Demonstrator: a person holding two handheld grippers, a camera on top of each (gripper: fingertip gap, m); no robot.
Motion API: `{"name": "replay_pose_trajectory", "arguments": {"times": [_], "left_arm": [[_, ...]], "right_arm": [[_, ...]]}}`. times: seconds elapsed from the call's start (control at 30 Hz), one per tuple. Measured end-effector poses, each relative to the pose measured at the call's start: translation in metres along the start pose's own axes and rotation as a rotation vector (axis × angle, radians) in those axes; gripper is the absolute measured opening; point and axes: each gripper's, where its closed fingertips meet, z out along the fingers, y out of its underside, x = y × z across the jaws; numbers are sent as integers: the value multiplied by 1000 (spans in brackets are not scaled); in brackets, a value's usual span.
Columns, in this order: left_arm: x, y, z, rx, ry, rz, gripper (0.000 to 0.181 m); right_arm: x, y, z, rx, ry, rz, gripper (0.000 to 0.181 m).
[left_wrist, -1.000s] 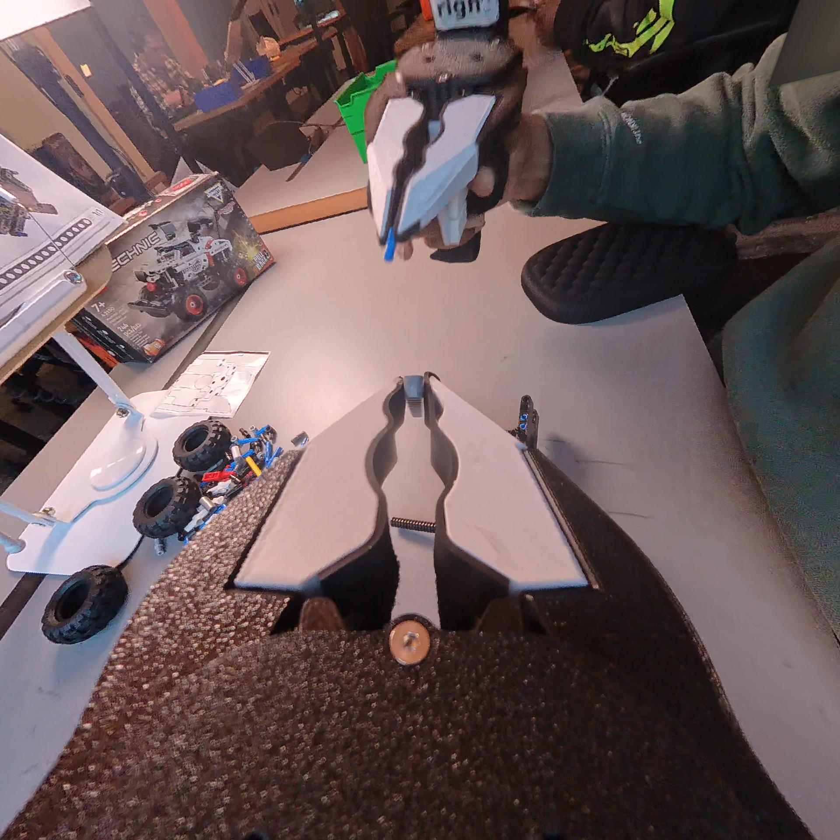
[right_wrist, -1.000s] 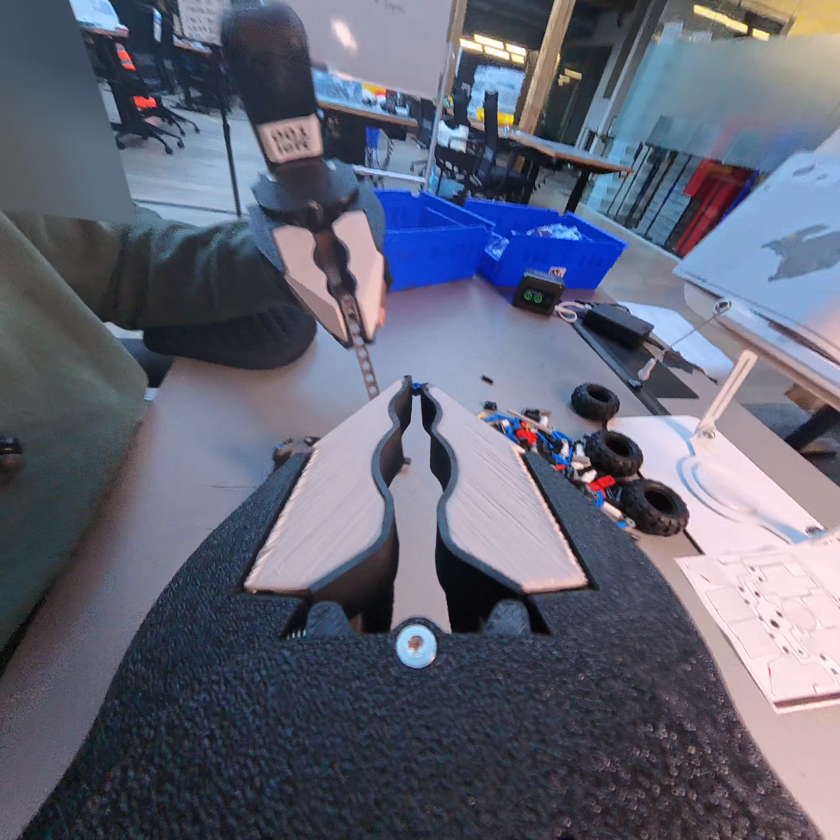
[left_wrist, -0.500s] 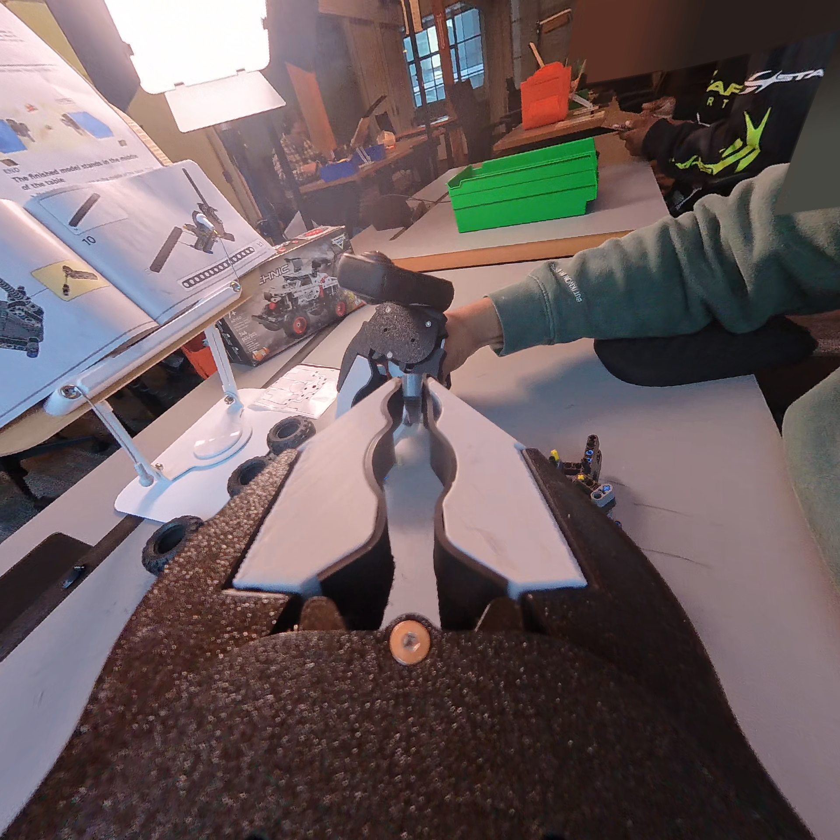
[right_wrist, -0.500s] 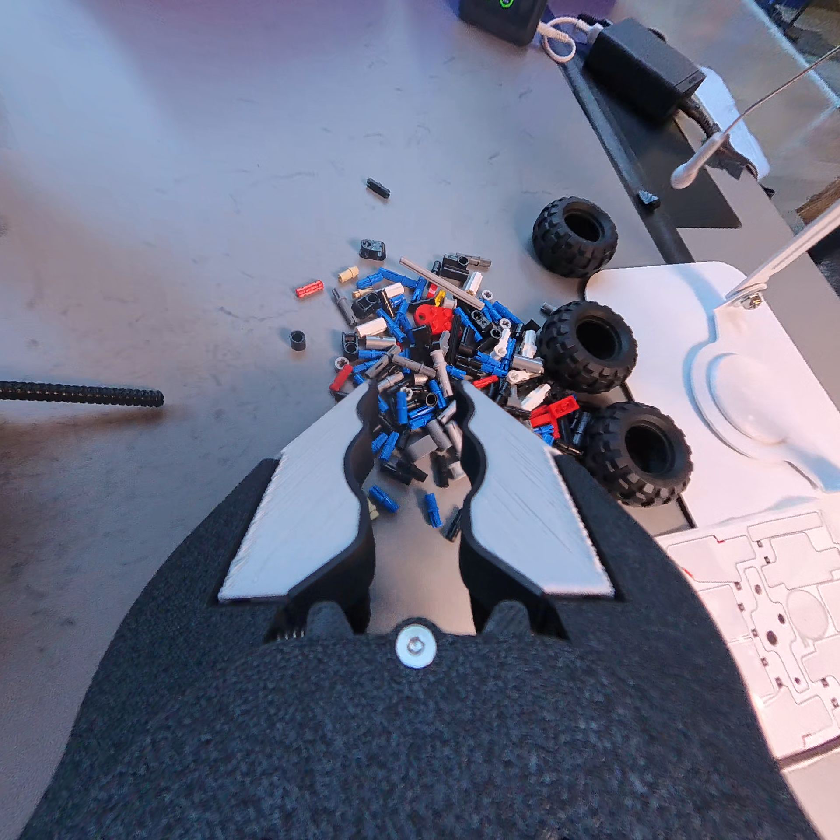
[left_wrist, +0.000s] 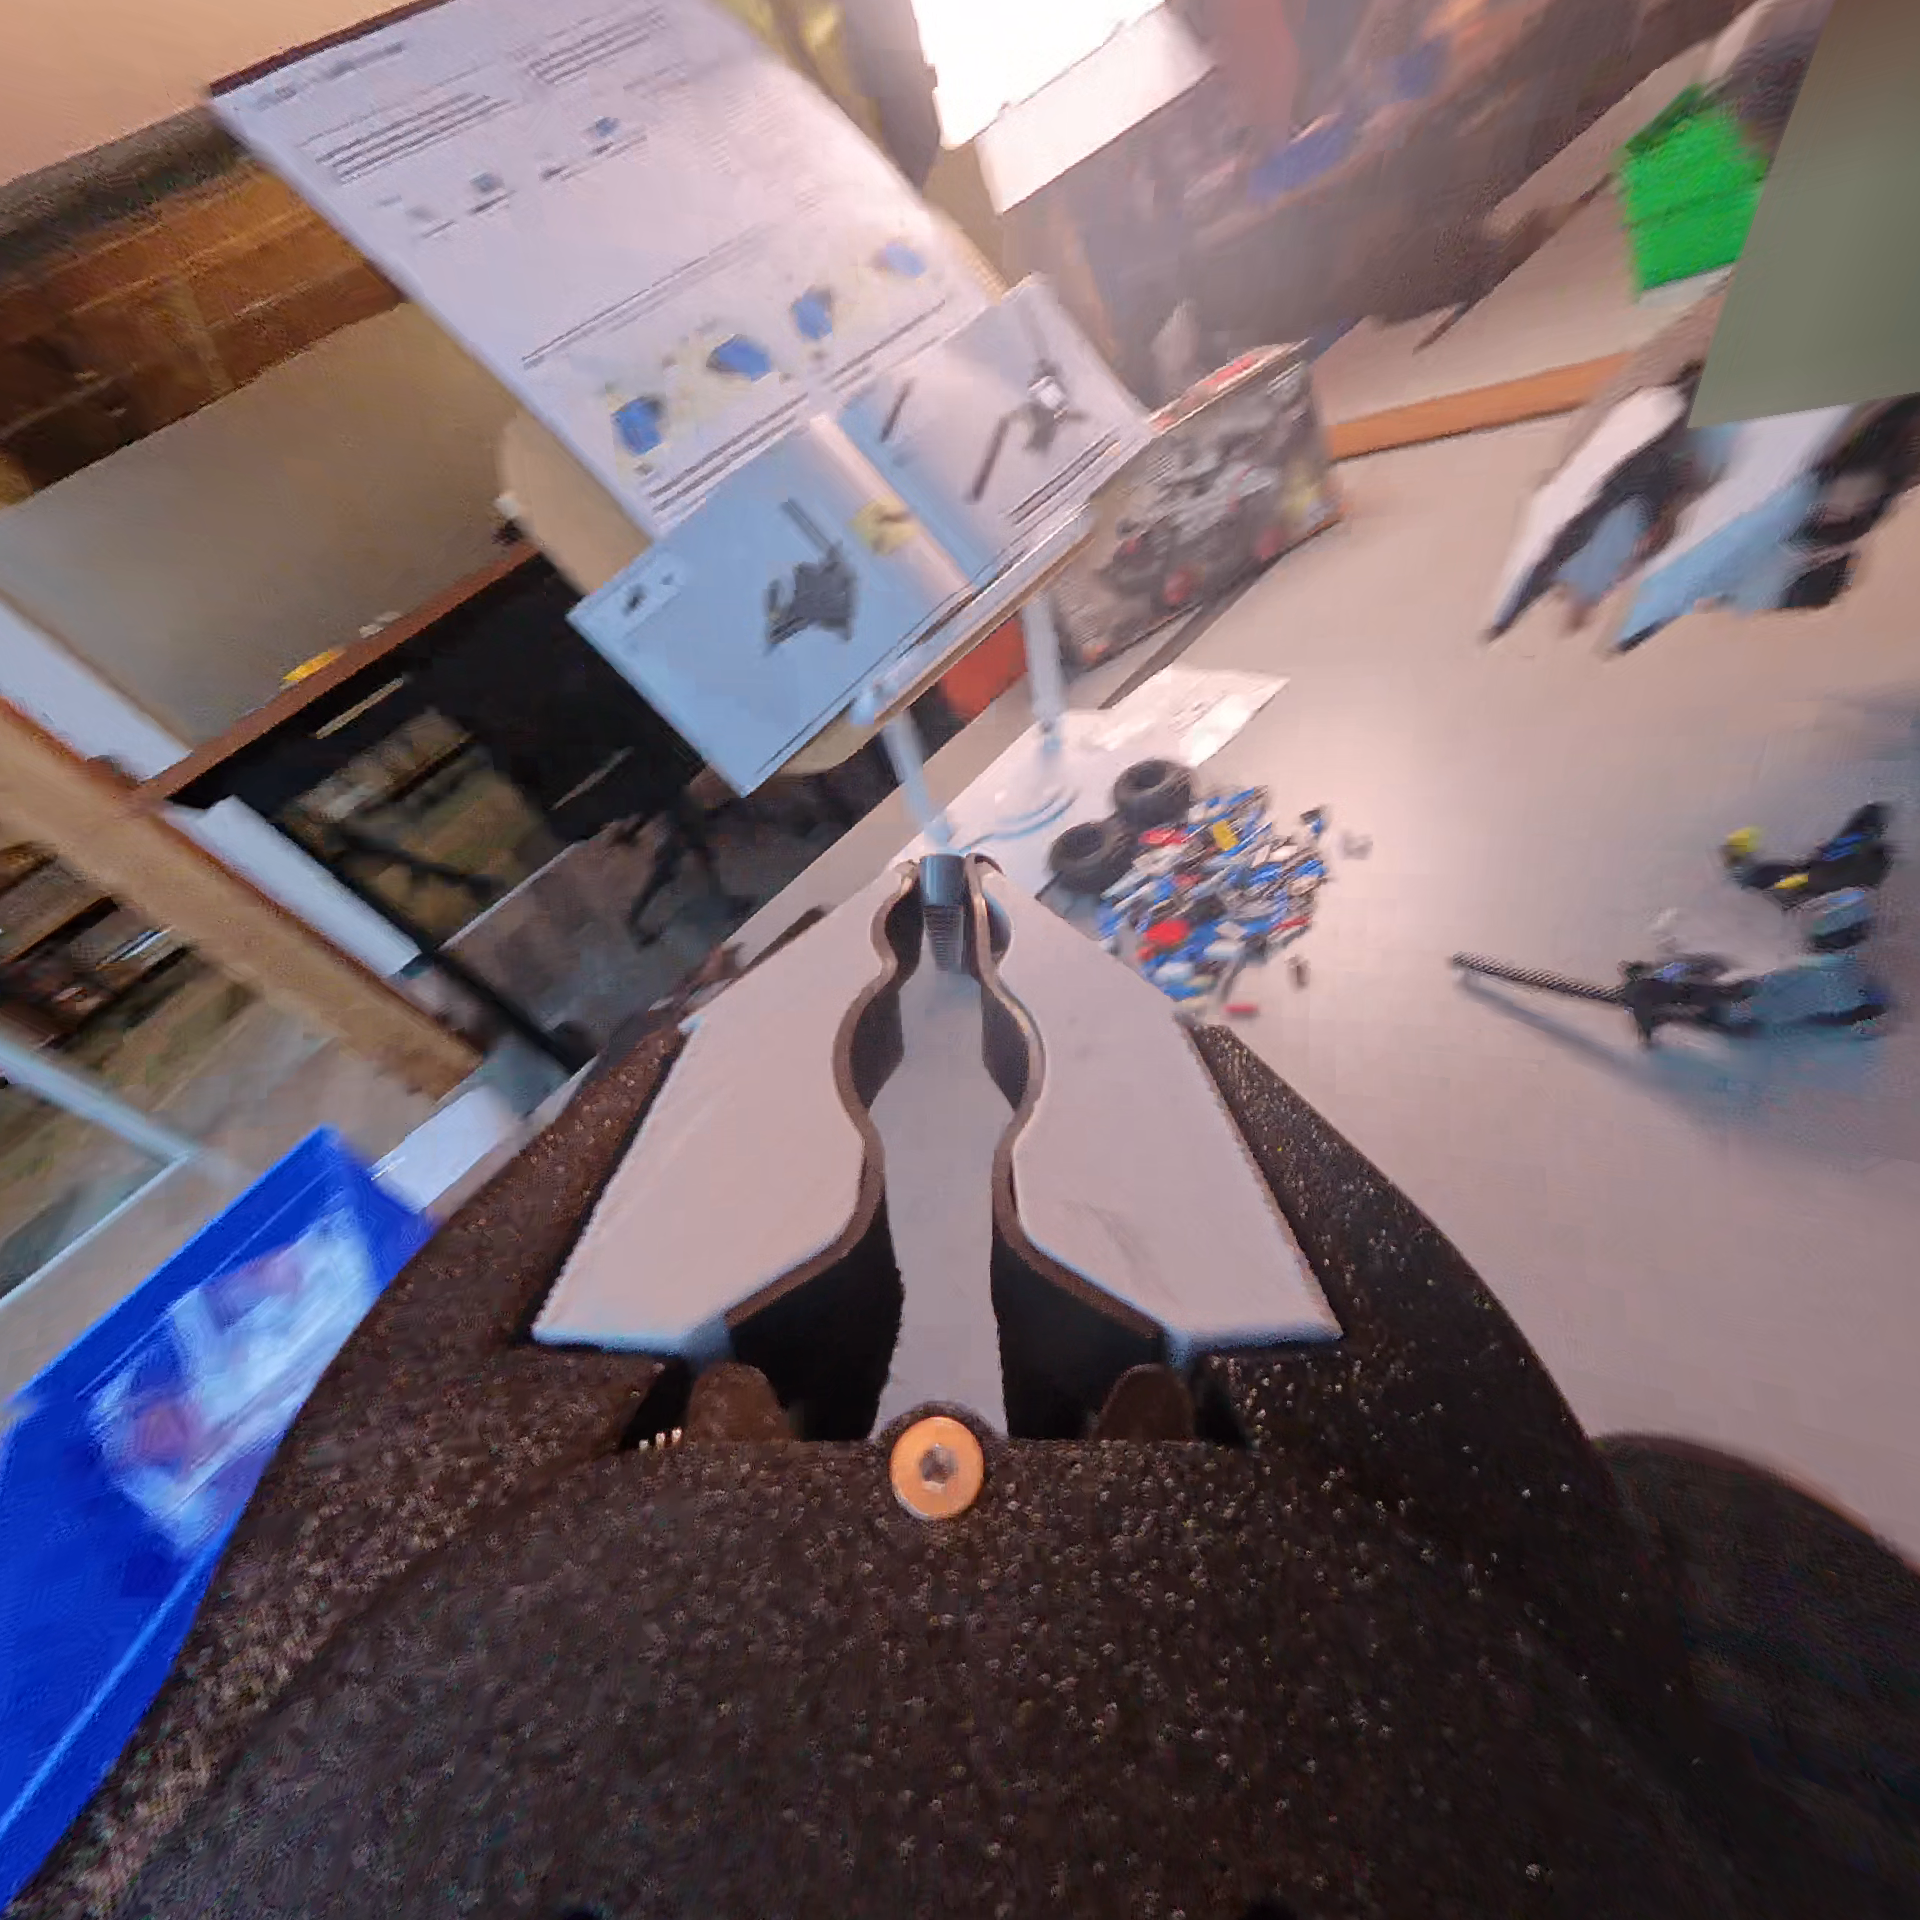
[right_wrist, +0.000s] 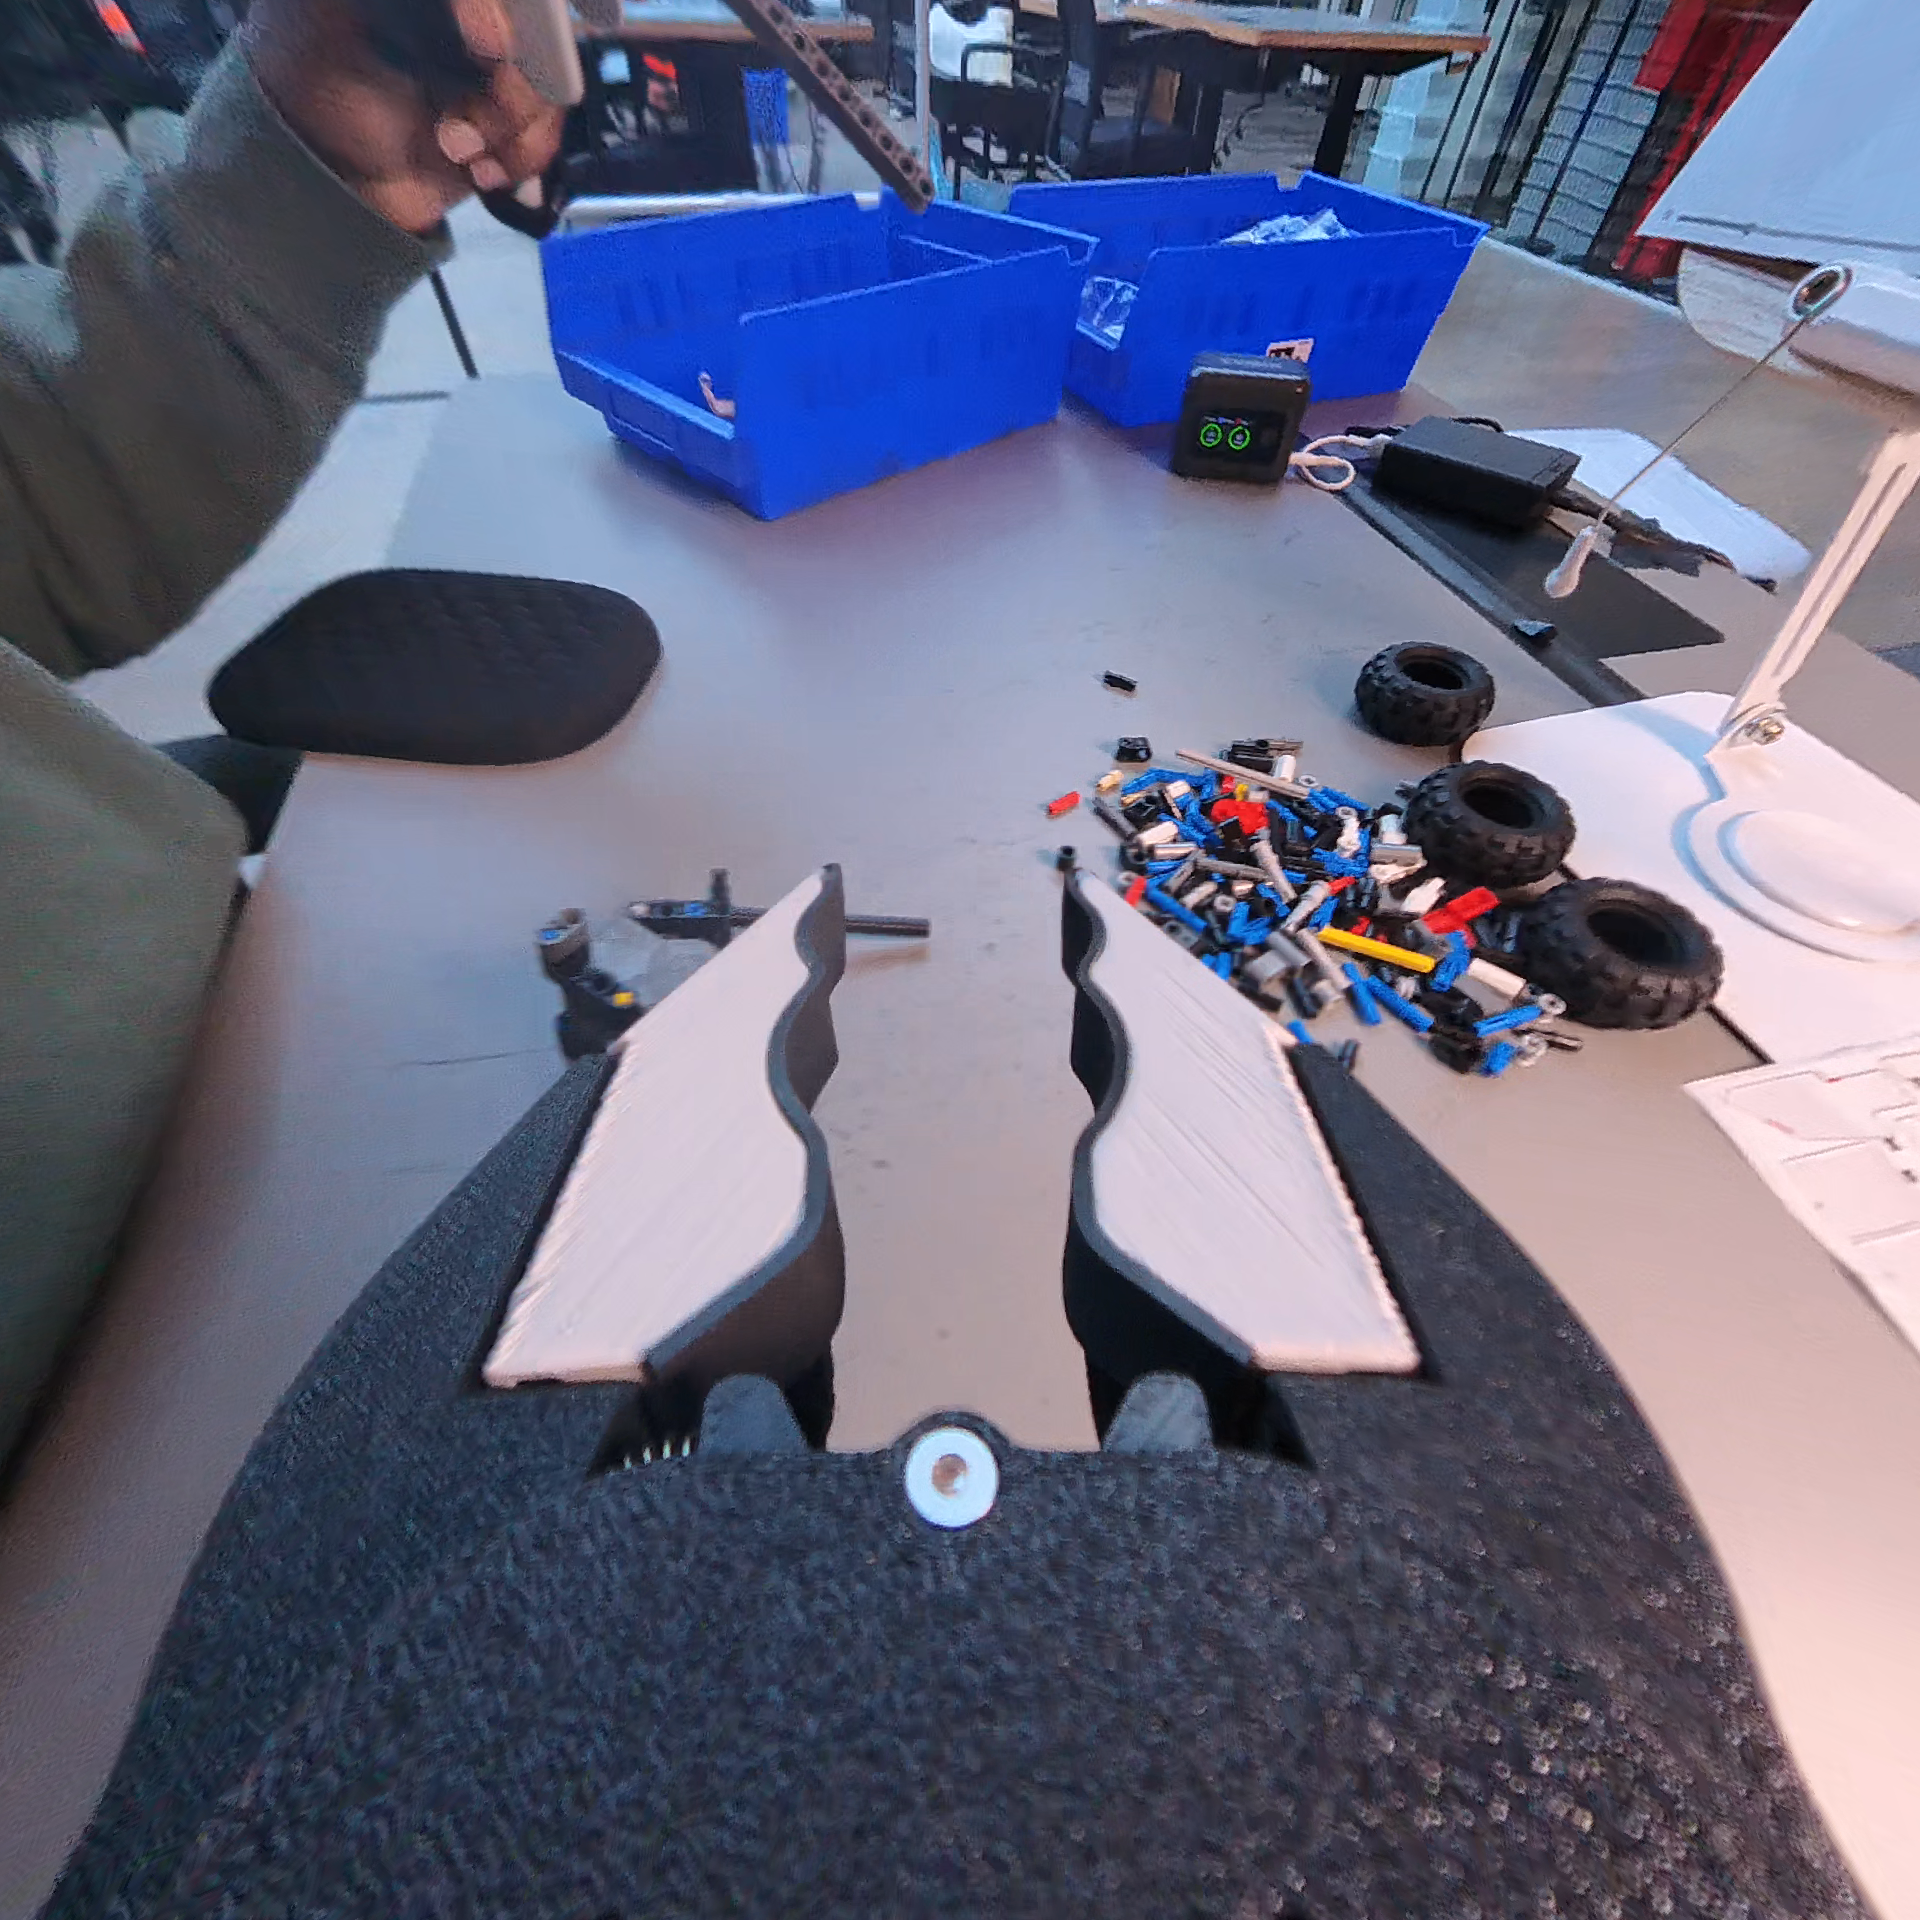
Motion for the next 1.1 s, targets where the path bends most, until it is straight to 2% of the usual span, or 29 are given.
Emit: {"name": "replay_pose_trajectory", "arguments": {"times": [0.13,0.23,0.3,0.37,0.47,0.63,0.87,1.0,1.1], "left_arm": [[-84,61,-56,-308,-322,101,6],[-125,123,-86,-540,-448,96,6],[-140,162,-100,-686,-497,110,7],[-145,188,-107,-772,-513,128,7],[-145,208,-107,-816,-515,119,9],[-143,201,-100,-750,-498,55,23],[-139,179,-89,-674,-484,52,26],[-125,140,-64,-507,-446,-16,26],[-96,92,-34,-291,-358,-126,27]], "right_arm": [[-22,9,-27,27,8,43,45],[-26,19,-39,26,36,40,45],[-24,24,-45,42,52,58,45],[-18,27,-49,52,71,78,45],[-14,28,-53,59,86,90,45],[-11,32,-51,38,104,66,45],[-11,34,-48,28,104,63,45],[-11,34,-46,26,104,63,45],[-10,37,-43,15,114,50,45]]}}
